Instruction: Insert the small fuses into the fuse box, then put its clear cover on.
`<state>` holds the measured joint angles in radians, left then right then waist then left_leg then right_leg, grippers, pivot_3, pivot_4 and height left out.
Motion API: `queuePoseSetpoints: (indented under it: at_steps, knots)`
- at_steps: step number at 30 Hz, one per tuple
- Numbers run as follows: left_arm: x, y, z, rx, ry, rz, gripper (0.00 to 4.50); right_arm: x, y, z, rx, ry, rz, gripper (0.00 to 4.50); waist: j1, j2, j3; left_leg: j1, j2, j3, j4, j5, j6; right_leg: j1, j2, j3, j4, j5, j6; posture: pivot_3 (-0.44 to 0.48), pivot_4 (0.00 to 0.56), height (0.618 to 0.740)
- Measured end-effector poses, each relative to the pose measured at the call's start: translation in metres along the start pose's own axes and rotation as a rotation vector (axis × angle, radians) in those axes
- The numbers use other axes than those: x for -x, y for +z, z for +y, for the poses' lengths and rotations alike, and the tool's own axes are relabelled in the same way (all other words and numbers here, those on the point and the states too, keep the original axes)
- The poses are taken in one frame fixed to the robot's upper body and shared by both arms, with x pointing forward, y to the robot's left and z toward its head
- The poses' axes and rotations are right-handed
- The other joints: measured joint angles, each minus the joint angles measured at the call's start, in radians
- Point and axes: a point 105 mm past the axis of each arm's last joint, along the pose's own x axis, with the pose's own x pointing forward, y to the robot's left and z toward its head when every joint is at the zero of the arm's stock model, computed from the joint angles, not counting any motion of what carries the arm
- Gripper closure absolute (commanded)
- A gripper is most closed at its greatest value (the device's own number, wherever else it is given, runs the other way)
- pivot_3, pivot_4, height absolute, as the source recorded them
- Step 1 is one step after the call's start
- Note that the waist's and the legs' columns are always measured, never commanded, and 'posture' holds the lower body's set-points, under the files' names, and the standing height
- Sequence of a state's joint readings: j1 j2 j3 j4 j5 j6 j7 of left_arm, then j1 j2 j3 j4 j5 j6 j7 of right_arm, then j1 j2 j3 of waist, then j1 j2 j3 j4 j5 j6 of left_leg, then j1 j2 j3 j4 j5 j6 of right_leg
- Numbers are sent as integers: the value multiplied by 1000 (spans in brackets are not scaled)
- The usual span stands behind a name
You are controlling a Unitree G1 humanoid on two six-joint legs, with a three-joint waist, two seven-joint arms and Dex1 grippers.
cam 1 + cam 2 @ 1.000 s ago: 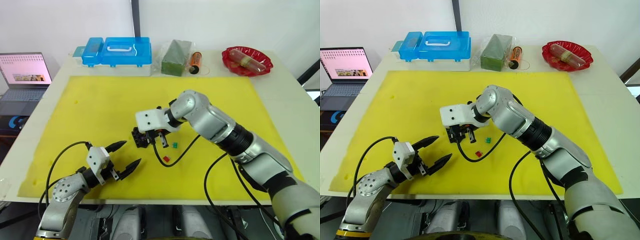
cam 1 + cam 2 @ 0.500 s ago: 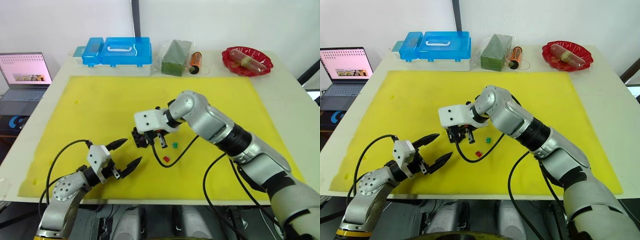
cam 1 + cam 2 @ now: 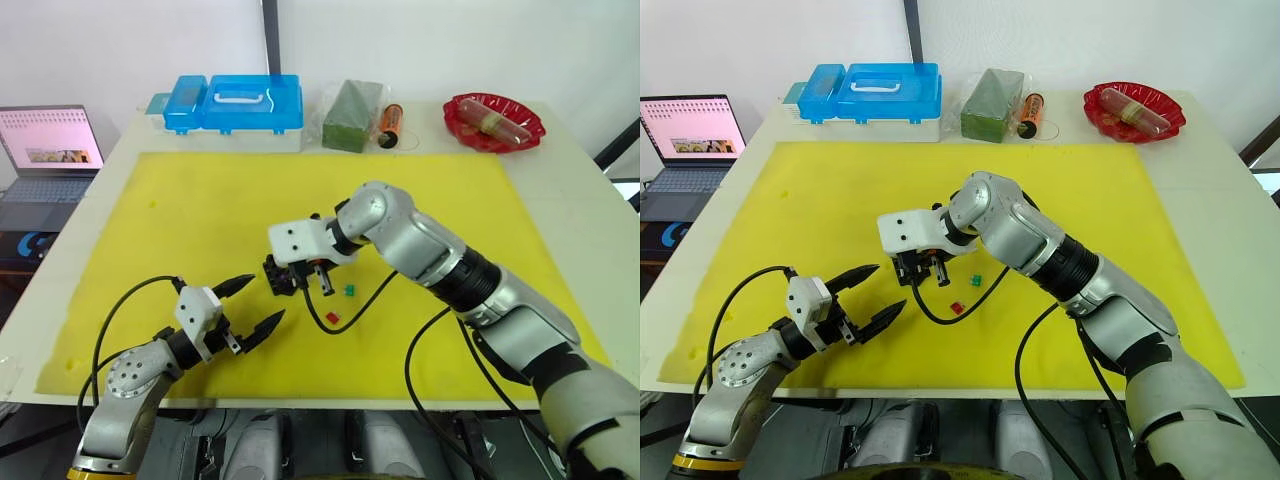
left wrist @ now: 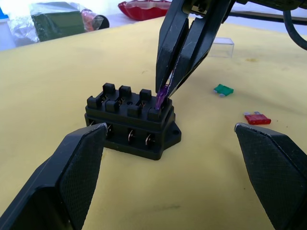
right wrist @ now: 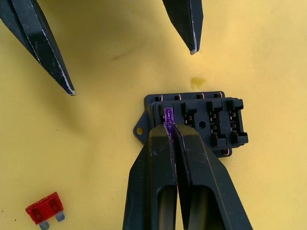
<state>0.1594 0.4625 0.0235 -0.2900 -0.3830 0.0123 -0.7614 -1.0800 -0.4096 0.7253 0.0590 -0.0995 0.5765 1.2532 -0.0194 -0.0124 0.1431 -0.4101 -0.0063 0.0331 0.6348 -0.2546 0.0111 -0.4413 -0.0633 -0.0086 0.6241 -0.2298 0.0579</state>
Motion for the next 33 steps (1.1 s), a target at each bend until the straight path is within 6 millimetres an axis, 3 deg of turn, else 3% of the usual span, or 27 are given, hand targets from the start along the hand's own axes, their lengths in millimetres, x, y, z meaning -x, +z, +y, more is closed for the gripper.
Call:
queuePoseSetpoints:
  at_steps: [15, 21, 33]
  knots:
    - [1, -1, -1, 4, -3, 4, 0, -1, -3, 1, 6, -2, 5, 4488, 0, 0, 0, 1, 0, 0, 1, 0, 0, 0, 0, 0, 3, 0, -1, 0, 150, 740]
    - [2, -3, -2, 9, -1, 9, 0, -3, -7, 2, -17, 3, 11, 2810, 1, 0, 0, 1, 0, 0, 2, 0, 0, 0, 0, 0, 3, -1, -1, 0, 150, 740]
    - [0, 0, -1, -1, -6, -1, 0, -2, -9, 0, -34, -4, 11, 2810, 1, 0, 0, 1, 0, 0, 2, 0, 0, 0, 0, 0, 3, -1, -1, 0, 150, 740]
